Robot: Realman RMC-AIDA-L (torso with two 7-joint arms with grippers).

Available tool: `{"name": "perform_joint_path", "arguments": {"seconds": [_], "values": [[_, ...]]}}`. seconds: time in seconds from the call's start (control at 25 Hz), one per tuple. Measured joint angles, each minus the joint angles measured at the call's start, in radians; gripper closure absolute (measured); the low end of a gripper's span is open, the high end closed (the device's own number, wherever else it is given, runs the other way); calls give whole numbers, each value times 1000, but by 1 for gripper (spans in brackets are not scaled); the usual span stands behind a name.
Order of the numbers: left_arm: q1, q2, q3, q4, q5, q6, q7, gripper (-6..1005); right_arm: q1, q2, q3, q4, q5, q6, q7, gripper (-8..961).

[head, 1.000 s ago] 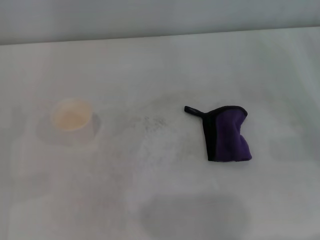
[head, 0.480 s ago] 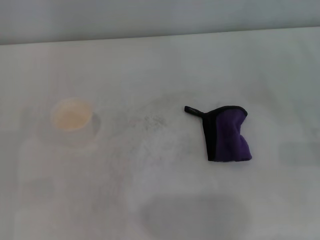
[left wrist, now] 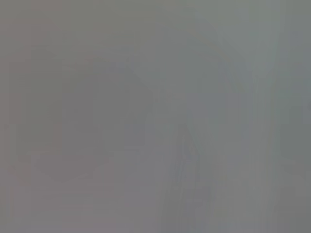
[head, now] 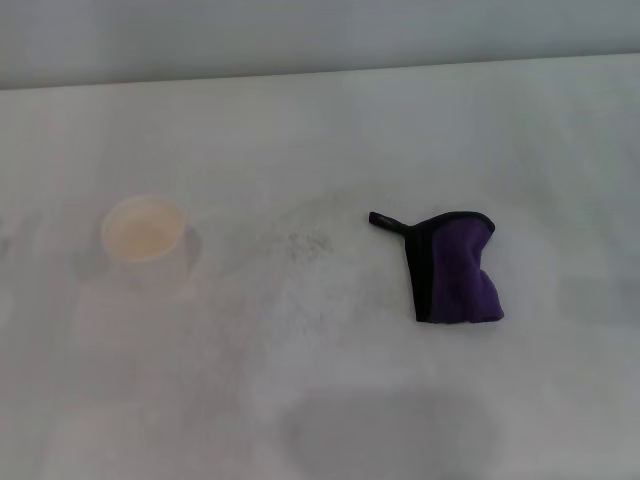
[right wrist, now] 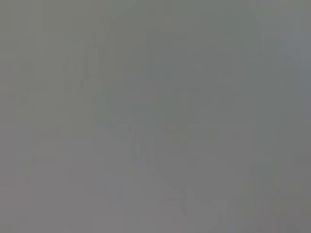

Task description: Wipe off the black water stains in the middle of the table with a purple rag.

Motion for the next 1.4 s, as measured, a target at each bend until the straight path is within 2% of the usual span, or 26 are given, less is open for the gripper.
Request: {"name": "perform_joint_path", "arguments": {"seconds": [0.24,0.6,0.8,1.4], "values": [[-24,1,-2,2,-3,0,0,110,14,0,-1,-5,1,-56,-7,77],[-36,2,-9,3,-8,7,0,109,17,0,-2,-5,51,-60,-7,77],[-39,2,-36,3,-24,37,0,108,17,0,-7,-5,47,-77,-8,77],[-59,2,-37,0,-37,47,0,113,26,0,-12,-6,43,-105,-11,77]]}}
